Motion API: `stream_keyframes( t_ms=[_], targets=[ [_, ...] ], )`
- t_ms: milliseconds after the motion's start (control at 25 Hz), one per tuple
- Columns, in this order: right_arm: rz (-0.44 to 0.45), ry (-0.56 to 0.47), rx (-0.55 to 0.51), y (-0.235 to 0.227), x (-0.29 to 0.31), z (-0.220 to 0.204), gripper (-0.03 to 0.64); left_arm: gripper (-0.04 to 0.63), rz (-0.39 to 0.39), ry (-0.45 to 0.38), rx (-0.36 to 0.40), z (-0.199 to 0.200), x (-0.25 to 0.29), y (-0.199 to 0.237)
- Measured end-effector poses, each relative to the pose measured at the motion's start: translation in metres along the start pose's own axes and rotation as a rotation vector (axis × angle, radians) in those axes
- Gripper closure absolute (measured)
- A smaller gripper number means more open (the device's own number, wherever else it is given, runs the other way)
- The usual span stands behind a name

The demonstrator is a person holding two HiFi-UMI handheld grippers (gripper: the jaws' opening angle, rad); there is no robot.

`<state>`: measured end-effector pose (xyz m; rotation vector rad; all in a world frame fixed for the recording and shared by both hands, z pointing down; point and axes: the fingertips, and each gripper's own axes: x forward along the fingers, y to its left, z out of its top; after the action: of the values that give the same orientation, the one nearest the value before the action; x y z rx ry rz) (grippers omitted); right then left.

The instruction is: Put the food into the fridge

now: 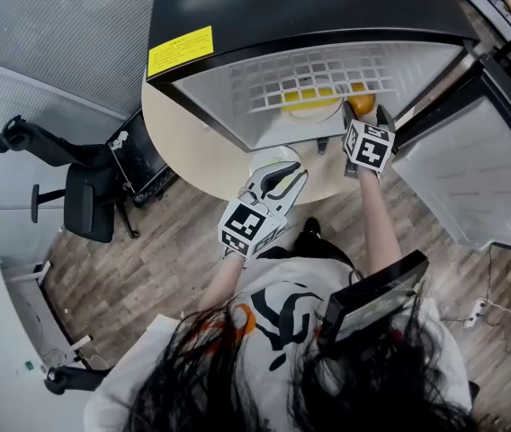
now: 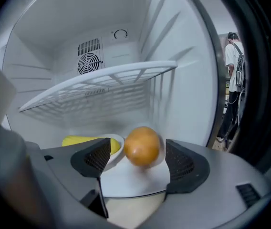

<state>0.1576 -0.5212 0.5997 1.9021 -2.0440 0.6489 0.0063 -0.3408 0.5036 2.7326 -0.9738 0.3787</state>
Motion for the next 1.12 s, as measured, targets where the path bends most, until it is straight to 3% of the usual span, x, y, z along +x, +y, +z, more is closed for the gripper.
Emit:
stream_keyframes(
  t_ms=[240,600,880,960,1120],
  targets=[
    [0.000,-0.044,0.024,0.004,-0.040,0.006,0.265,0.532,0.004,-0.011,0.004,0.001,-0.010,-0.005],
    [0.167,-0.112,0.088,0.043,-0.113,0.008,0.267,0.532,0.033,-0.041,0.002,0.000,-0.037,-0.009],
    [0.273,-0.085,0.135,0.081,-0.165,-0.005,0.275,0.532,0.035,-0.058,0.010,-0.004,-0.065,-0.025],
    [0.273,-0.085,0.136,0.088,-0.178,-0.011,0.312,0.532,0.035,-0.064,0.017,-0.005,-0.075,-0.030],
    [0.253,-0.093,0.139,0.100,-0.206,-0.025,0.465,0.532,0.040,-0.081,0.022,-0.008,-0.099,-0.041]
  ],
)
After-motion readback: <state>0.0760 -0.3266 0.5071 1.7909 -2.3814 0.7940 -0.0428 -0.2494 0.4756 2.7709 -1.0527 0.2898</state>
